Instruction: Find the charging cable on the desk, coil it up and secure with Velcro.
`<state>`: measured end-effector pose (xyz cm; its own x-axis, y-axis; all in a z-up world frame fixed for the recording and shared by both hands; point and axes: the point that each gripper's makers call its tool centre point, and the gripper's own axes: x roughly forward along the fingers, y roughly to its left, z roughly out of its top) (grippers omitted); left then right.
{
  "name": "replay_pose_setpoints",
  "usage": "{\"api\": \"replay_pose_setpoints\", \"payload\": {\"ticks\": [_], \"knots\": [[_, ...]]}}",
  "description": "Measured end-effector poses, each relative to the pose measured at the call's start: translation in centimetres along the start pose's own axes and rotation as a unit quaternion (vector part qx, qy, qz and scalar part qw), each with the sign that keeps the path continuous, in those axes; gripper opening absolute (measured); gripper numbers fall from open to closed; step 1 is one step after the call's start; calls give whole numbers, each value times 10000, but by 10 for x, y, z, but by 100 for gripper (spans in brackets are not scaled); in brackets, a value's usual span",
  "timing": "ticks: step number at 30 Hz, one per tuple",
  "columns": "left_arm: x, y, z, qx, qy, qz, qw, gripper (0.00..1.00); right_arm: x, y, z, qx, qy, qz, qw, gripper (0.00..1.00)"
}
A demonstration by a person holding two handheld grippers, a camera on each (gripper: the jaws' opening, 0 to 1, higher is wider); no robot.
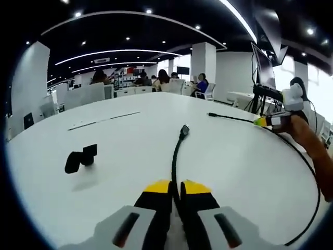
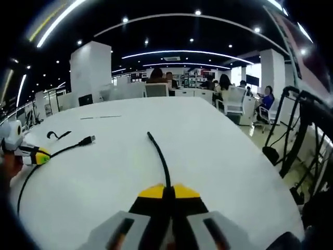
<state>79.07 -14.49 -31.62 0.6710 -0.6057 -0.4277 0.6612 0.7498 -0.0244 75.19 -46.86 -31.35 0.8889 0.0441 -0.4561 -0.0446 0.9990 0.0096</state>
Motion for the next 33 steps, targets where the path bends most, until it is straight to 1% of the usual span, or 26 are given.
{"api": "replay_pose_setpoints", "payload": {"ticks": [1,2,7,13,16,18,21,25,28,33], "knots": [[-1,-2,0,115,19,-16,9999,5,0,-1,0,12,0,3,10000,5],[-1,-2,0,120,30,-14,9999,5,0,-1,0,15,0,5,10000,5],[-4,-2,0,10,-34,24,10000,4,-1,2,2,27,-50,51,10000,5],[-6,-4,1,-40,-19,32,10000,4,-3,5,5,60,-126,94,9999,5],[-11,-4,6,-42,-93,22,9999,4,-4,8,6,47,-146,117,9998,5],[-16,-8,9,-31,-153,20,9999,4,-5,10,9,47,-166,146,9997,5],[-16,-4,14,-19,-181,11,9998,4,-6,15,12,7,-177,174,9997,5],[-21,0,16,-48,-242,-9,9997,4,-10,28,18,-28,-216,312,9993,5],[-27,2,19,-40,-280,-28,9996,3,-11,42,20,30,-108,473,9988,4],[-36,7,24,65,-334,-37,9994,3,-14,67,31,-70,-208,691,9974,4]]}}
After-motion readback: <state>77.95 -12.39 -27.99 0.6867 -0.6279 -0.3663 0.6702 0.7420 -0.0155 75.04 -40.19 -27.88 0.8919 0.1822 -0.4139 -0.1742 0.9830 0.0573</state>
